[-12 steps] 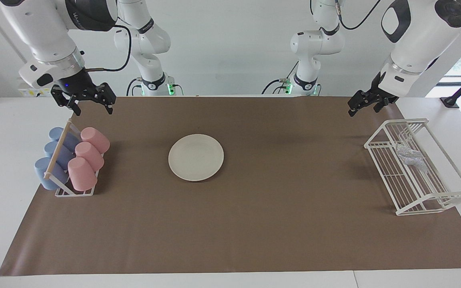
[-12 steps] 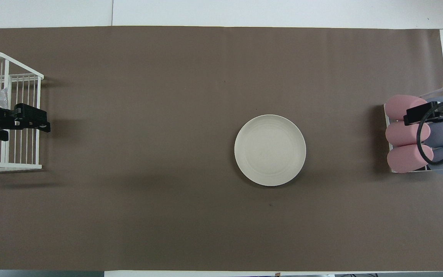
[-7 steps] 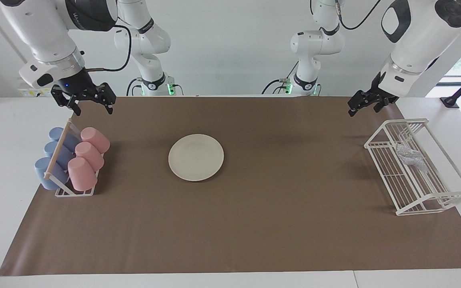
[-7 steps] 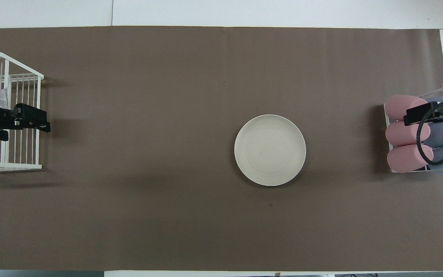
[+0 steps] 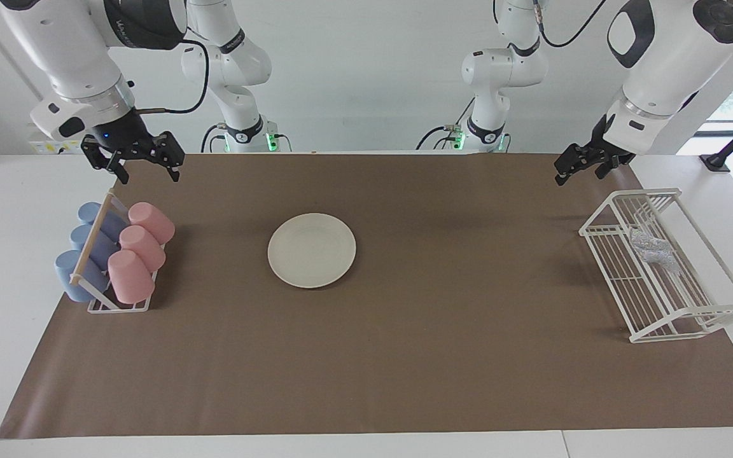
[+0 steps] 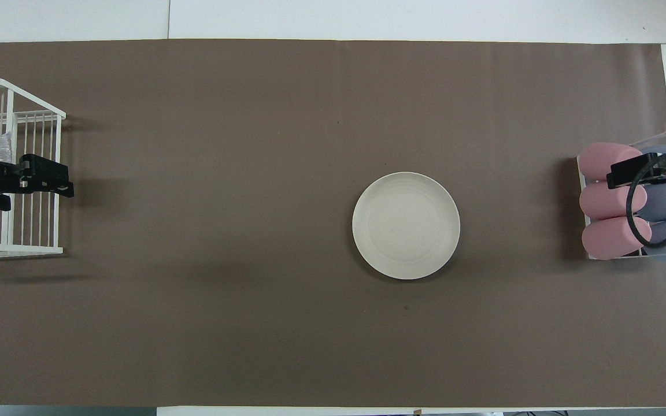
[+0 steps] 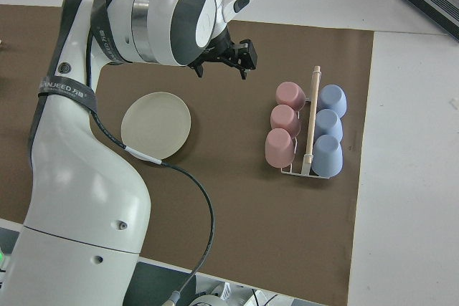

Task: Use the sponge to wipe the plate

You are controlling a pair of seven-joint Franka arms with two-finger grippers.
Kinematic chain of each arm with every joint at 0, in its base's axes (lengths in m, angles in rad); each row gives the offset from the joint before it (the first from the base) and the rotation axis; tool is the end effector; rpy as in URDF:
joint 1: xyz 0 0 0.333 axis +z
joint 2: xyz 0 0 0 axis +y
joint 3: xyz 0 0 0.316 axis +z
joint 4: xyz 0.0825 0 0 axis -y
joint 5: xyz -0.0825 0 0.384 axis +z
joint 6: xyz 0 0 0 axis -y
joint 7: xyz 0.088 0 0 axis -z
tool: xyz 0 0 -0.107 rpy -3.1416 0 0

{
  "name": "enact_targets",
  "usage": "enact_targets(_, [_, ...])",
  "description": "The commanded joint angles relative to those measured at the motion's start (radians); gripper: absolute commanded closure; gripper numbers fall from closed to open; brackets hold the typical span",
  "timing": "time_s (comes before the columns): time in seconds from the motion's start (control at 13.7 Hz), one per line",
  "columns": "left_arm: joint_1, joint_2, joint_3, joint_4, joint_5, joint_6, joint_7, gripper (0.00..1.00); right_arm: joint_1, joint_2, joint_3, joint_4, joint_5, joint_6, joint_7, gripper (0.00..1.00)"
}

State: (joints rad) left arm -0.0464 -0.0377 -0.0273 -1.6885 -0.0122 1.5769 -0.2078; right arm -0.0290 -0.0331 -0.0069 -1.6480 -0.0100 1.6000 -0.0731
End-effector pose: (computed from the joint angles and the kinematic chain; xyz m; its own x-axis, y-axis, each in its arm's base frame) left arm 0.5382 -0.0413 0.5902 0.9882 0.1341 -0.0746 0.1341 -0.9910 -0.0043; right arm 0.5453 -0.0207 0.6088 0.9992 0.0375 -0.0156 0.0376 -0.9993 0.0087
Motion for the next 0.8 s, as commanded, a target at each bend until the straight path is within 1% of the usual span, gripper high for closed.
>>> enact_targets(0.0, [-0.039, -0.002, -0.011, -0.026, 0.157, 0.053, -0.07, 0.0, -0.002, 0.007, 0.005, 0.016, -0.005, -0.014, 0.024, 0.0])
enact_targets(0.07, [-0.055, 0.002, -0.01, -0.037, 0.2, 0.07, -0.07, 0.0, -0.002, 0.007, 0.005, 0.014, -0.005, -0.014, 0.024, 0.0])
enact_targets(0.15, [-0.059, 0.01, -0.01, -0.042, 0.272, 0.084, -0.07, 0.0, -0.002, 0.006, 0.005, 0.01, -0.005, -0.012, 0.024, 0.0])
enact_targets(0.29, [-0.078, 0.06, -0.011, -0.04, 0.421, 0.103, -0.082, 0.0, 0.001, 0.001, 0.005, -0.006, -0.007, -0.006, 0.027, 0.0])
enact_targets(0.36, [-0.099, 0.097, -0.01, -0.04, 0.499, 0.121, -0.12, 0.0, 0.001, -0.001, 0.008, -0.006, -0.007, -0.006, 0.03, 0.0])
enact_targets(0.51, [-0.109, 0.178, -0.011, -0.04, 0.647, 0.158, -0.229, 0.0, 0.003, -0.001, 0.01, -0.006, -0.007, -0.014, 0.087, 0.0])
enact_targets(0.66, [-0.102, 0.232, -0.01, -0.042, 0.757, 0.205, -0.246, 0.0, 0.003, -0.001, 0.016, -0.004, -0.005, -0.014, 0.165, 0.0])
enact_targets(0.73, [-0.096, 0.252, -0.01, -0.042, 0.796, 0.218, -0.249, 0.0, 0.004, -0.001, 0.033, -0.001, -0.005, -0.015, 0.212, 0.0])
